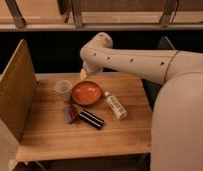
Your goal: Move the arm in a circular motion
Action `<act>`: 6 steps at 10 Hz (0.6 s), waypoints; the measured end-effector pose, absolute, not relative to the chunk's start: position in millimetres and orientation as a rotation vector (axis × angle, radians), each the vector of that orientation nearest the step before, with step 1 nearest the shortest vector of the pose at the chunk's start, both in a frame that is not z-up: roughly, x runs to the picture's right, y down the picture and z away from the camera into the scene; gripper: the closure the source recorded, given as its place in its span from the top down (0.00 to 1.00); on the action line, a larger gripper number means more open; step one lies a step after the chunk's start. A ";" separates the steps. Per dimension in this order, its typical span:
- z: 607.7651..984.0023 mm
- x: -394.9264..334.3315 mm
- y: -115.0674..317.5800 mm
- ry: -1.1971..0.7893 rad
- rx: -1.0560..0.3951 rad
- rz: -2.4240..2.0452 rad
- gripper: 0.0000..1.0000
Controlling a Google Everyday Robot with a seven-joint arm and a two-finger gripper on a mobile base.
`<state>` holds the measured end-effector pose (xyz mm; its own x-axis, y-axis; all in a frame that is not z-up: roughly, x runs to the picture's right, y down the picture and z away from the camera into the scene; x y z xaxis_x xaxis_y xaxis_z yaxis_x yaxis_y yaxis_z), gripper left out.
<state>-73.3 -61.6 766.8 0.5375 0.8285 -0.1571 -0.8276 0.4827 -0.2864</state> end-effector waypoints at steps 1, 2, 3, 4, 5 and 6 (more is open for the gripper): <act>762.8 -92.9 -41.0 0.011 -0.384 0.951 0.63; 756.3 -103.1 -27.2 0.022 -0.401 0.918 0.63; 746.3 -105.4 -13.4 0.044 -0.404 0.901 0.63; 737.2 -96.5 -4.2 0.070 -0.392 0.905 0.63; 726.0 -86.8 6.2 0.093 -0.380 0.920 0.63; 715.2 -74.8 16.1 0.109 -0.368 0.944 0.63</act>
<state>-74.8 16.1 715.2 0.5863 0.7704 -0.2504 -0.8073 0.5298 -0.2601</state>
